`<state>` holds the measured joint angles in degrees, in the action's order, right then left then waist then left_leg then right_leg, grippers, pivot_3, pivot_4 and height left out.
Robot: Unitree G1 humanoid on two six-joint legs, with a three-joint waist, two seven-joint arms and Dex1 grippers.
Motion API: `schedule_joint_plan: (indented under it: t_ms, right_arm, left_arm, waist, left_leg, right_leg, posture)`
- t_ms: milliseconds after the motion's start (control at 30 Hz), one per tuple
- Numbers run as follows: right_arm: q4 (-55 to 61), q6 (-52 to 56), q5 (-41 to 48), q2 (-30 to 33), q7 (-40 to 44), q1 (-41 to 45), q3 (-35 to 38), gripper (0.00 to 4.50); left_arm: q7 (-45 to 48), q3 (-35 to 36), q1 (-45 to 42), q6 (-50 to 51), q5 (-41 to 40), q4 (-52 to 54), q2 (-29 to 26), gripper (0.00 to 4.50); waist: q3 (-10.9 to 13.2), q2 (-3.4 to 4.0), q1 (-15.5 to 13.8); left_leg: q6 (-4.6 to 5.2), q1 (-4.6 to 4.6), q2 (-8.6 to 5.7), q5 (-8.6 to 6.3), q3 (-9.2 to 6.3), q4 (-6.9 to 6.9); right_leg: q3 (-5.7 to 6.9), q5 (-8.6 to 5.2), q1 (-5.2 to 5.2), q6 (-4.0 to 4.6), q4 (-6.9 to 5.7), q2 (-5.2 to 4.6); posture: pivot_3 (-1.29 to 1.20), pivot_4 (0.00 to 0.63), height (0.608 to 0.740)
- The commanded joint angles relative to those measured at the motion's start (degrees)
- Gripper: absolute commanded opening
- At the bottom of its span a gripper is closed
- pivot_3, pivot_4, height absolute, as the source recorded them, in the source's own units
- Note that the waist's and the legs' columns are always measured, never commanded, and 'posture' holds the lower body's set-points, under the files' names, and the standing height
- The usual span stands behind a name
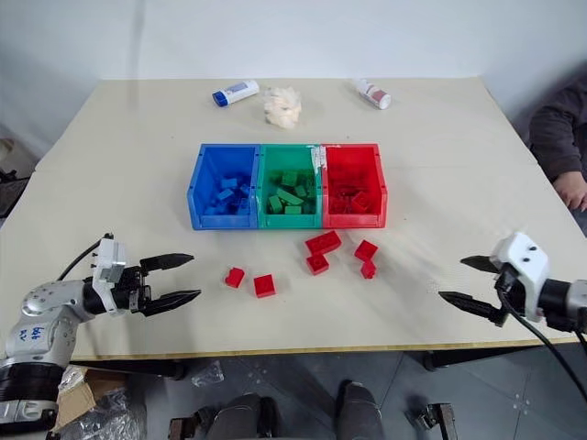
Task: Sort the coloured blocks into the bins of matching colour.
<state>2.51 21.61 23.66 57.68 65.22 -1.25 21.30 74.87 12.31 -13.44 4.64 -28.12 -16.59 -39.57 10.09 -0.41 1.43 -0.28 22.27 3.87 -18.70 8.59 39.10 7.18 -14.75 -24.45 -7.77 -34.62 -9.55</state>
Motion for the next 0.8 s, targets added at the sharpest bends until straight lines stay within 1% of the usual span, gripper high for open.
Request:
schedule_joint_plan:
  t_ms: [33,100,267,333,433,567,600,700,800]
  right_arm:
    - [3.77,1.27,1.46,0.84,0.21,-0.06,1.26,4.5]
    - [5.45,2.53,1.8,0.22,-0.29,1.56,-0.84,4.5]
    - [8.52,6.92,1.3,-3.06,-2.55,9.35,-10.07,4.5]
    - [7.86,7.93,0.07,-4.85,-3.12,12.89,-14.23,4.5]
    - [3.24,6.98,-3.2,-8.77,-4.01,18.76,-20.75,4.5]
    - [-1.94,4.41,-6.0,-11.67,-4.05,22.37,-24.47,4.5]
    - [-2.9,4.05,-6.51,-12.41,-4.16,23.06,-25.19,4.5]
    - [-3.3,4.99,-7.03,-13.03,-3.63,23.41,-26.43,4.5]
    - [-2.62,3.98,-6.83,-13.8,-3.86,22.55,-25.91,3.86]
  left_arm:
    - [1.52,0.33,-0.72,-1.06,-0.68,-0.2,0.07,4.43]
    - [2.14,0.35,-0.6,-1.26,-0.81,-0.02,0.22,4.43]
    - [4.56,0.93,1.09,-1.91,-2.13,1.82,0.76,4.43]
    - [4.81,1.14,2.38,-1.56,-2.69,3.18,0.93,4.43]
    - [6.34,1.88,4.83,-1.62,-4.72,5.48,1.63,4.43]
    - [6.65,2.76,7.17,-2.94,-5.23,6.98,1.99,4.43]
    - [7.89,3.14,7.68,-2.12,-6.71,7.03,2.06,4.43]
    - [8.48,3.78,8.64,-2.27,-7.83,7.28,2.13,4.43]
    - [7.02,4.16,9.84,-1.8,-8.04,8.81,2.58,4.5]
  waist:
    - [0.0,0.0,0.2]
    - [0.0,0.0,0.3]
    - [0.0,0.0,0.21]
    - [0.0,0.0,0.17]
    - [0.0,0.0,0.19]
    - [0.0,0.0,0.01]
    - [0.0,0.0,0.08]
    - [0.0,0.0,0.15]
    - [0.0,0.0,0.17]
  left_leg:
    - [0.0,0.0,0.0,0.0,0.0,0.0]
    - [0.0,0.0,0.0,0.0,0.02,0.0]
    - [0.0,0.0,0.01,0.0,0.0,0.02]
    - [0.0,0.02,0.01,-0.01,-0.02,0.01]
    - [0.01,0.04,0.01,-0.02,0.0,0.02]
    - [0.01,0.06,0.0,-0.02,-0.03,0.03]
    - [0.01,0.07,0.0,-0.02,-0.01,0.03]
    - [0.01,0.06,0.0,-0.02,0.0,0.04]
    - [0.01,0.04,0.01,-0.02,0.0,0.04]
  right_leg:
    - [0.0,0.0,0.0,0.0,0.0,0.0]
    - [-0.01,0.0,-0.01,0.0,0.0,0.0]
    - [-0.02,0.0,-0.01,0.0,-0.02,0.0]
    - [0.0,0.0,-0.03,0.0,-0.01,0.0]
    - [0.0,0.0,-0.03,0.0,0.02,0.0]
    - [0.03,0.0,-0.04,0.0,-0.01,0.0]
    - [0.03,0.0,-0.04,0.0,0.0,0.0]
    - [0.02,0.0,-0.04,0.0,-0.01,0.0]
    - [0.02,0.0,-0.04,0.0,-0.03,0.0]
  posture:
    - [0.0,0.15,0.74]
    - [0.0,0.15,0.74]
    - [0.0,0.15,0.74]
    - [0.0,0.15,0.74]
    - [0.0,0.15,0.74]
    - [0.0,0.15,0.74]
    - [0.0,0.15,0.74]
    - [0.0,0.15,0.74]
    - [0.0,0.15,0.74]
